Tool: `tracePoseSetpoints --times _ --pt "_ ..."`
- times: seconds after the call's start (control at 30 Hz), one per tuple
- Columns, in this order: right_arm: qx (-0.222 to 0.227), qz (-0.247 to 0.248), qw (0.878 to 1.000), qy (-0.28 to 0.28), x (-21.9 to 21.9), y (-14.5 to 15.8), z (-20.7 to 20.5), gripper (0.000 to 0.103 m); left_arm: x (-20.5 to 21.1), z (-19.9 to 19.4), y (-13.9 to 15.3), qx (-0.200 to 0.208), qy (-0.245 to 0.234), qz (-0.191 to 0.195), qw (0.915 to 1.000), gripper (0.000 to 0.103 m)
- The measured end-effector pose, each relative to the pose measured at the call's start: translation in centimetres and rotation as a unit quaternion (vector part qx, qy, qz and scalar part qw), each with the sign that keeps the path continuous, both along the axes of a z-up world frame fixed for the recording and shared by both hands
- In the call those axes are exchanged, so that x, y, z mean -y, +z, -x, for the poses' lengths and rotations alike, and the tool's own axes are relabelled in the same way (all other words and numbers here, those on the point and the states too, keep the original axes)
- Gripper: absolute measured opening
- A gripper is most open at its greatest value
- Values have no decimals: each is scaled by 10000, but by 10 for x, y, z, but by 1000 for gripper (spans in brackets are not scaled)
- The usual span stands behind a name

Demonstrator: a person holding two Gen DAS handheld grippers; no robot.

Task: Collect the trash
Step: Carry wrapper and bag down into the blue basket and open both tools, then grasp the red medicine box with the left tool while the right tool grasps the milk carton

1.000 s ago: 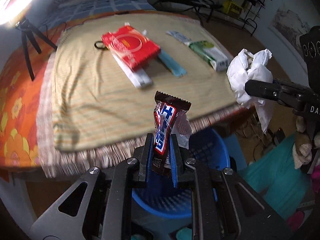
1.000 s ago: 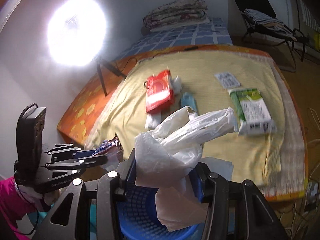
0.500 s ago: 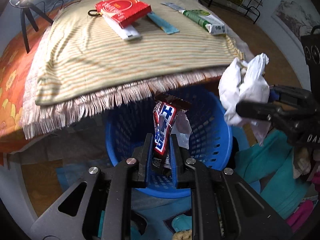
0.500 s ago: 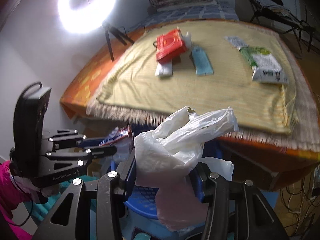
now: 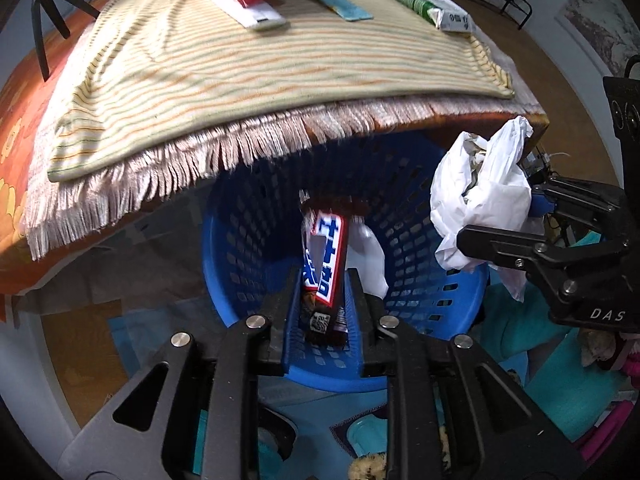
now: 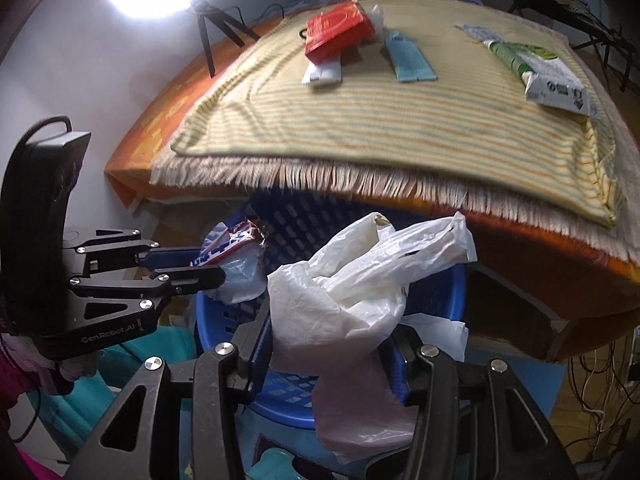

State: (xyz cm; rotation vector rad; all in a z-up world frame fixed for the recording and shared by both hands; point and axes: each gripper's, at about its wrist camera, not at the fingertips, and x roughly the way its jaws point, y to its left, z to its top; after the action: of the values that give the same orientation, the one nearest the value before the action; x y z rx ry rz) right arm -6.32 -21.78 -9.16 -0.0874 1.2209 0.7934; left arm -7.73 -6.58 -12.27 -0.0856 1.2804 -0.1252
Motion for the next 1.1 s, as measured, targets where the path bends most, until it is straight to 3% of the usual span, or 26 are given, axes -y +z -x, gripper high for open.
tracePoseSetpoints --times 0.07,0.13,0.2,0.3,0.37,0.5,0.77,0.83,1.1 --pt "-21 26 10000 10 -1 -3 -1 52 2 -1 -2 -35 -17 4 10000 23" --pt "-36 48 10000 -4 -2 -4 -2 55 2 0 -1 -8 -17 -25 10000 41" --pt "-38 42 10000 -30 -1 -6 -4 65 3 0 0 31 -15 -55 10000 46" --pt "-43 33 10000 -56 -2 -6 -5 76 2 0 0 22 -4 -62 10000 46" --pt "-54 22 10000 -71 -2 -7 -5 78 2 0 -1 6 7 -64 10000 46" --pt "-63 41 9999 -112 -1 -7 -7 83 1 -2 -1 24 59 -98 9999 59" --pt "-98 76 9997 -203 1 -7 -9 84 -4 -2 2 52 136 -106 9998 59" --pt "-81 79 9997 -230 2 -6 -9 84 -6 -3 3 61 162 -83 9998 67" --pt "159 41 9993 -323 10 12 -19 89 -15 -16 17 176 403 -56 9990 69"
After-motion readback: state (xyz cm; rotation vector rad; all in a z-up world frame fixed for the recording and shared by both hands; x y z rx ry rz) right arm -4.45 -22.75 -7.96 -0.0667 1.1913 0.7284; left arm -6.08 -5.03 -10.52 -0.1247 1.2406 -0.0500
